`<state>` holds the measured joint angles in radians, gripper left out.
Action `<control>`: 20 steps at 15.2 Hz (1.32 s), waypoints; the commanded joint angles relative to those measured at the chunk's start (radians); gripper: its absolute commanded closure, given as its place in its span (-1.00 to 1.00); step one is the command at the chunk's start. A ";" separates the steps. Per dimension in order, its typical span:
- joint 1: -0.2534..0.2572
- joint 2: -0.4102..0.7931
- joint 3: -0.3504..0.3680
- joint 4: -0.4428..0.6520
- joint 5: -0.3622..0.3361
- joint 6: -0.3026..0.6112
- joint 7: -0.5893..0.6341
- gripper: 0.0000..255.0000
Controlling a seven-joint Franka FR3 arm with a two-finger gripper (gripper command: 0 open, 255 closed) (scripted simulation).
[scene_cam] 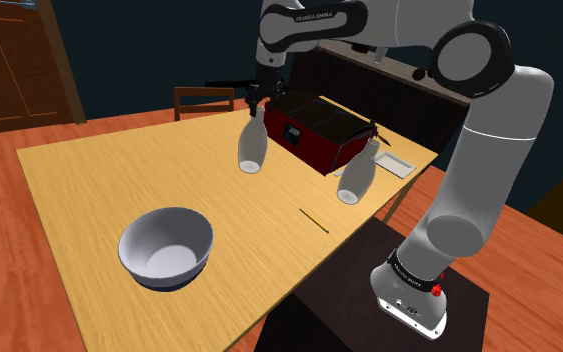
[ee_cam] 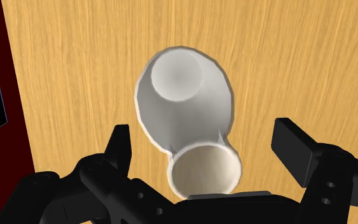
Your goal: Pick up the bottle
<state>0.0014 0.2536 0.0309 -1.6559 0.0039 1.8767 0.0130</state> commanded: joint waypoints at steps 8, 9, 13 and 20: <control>0.001 0.008 0.000 -0.038 0.000 0.047 0.001 1.00; 0.001 0.008 0.000 -0.038 0.000 0.047 0.001 1.00; 0.000 0.008 0.000 -0.038 0.000 0.047 0.000 1.00; 0.000 -0.006 0.000 0.023 0.000 -0.028 0.001 1.00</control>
<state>0.0007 0.2492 0.0307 -1.6435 0.0043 1.8605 0.0120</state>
